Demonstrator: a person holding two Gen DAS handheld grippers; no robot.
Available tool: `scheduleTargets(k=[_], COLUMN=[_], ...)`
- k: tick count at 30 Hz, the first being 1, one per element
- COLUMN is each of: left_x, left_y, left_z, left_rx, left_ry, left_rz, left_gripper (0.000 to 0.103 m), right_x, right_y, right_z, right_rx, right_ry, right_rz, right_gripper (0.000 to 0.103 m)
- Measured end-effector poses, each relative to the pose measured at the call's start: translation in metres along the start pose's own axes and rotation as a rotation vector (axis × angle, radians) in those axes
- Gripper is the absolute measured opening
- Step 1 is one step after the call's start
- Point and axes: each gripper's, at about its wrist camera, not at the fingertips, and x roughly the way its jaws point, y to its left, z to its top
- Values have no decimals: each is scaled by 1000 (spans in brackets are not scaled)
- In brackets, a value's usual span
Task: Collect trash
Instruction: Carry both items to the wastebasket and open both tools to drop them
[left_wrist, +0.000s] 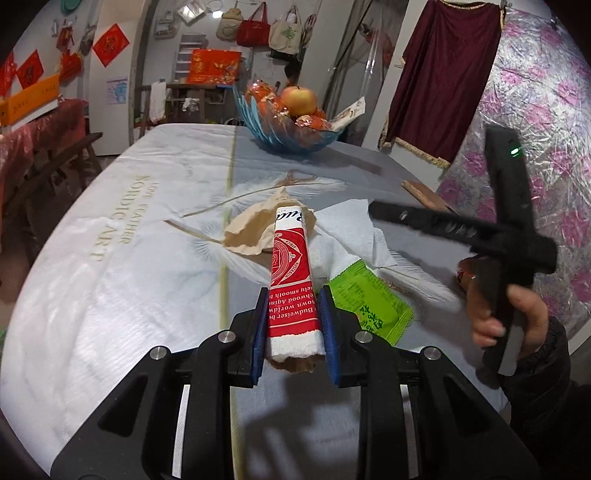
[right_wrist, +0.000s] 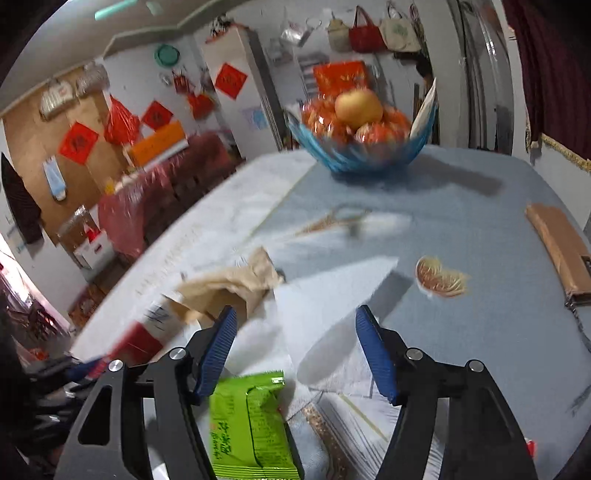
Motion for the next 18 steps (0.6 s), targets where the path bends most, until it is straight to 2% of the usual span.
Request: scheduleTargets(k=[3, 5, 7, 8, 9, 11, 13, 14, 18], left_x=[-6, -12, -20, -23, -27, -40, -56, -62, -98], left_y=[3, 6, 9, 11, 12, 15, 20, 21, 35], left_z=[-3, -6, -10, -11, -12, -14, -15, -15, -20], left_rx=[-8, -19, -36, -42, -48, -58, -69, -72, -83], left_ry=[-6, -12, -21, -25, -32, -54, -75, -83, -126], left_rz=[28, 44, 53, 59, 70, 96, 129, 142, 233], left_gripper=[28, 28, 28, 28, 28, 28, 28, 28, 28], right_x=[23, 38, 42, 35, 22, -24, -55, -71, -108], right_y=[6, 6, 5, 1, -3, -7, -1, 1, 21], right_z=[-6, -9, -11, -10, -8, -2, -3, -4, -10], right_rx=[-15, -5, -8, 13, 51, 64, 34, 34, 8], right_ry=[83, 134, 133, 100, 28, -184, -308, -355, -440], right_rz=[-44, -32, -20, -6, 21, 70, 53, 73, 169], right_gripper=[68, 67, 22, 1, 1, 1, 1, 1, 1])
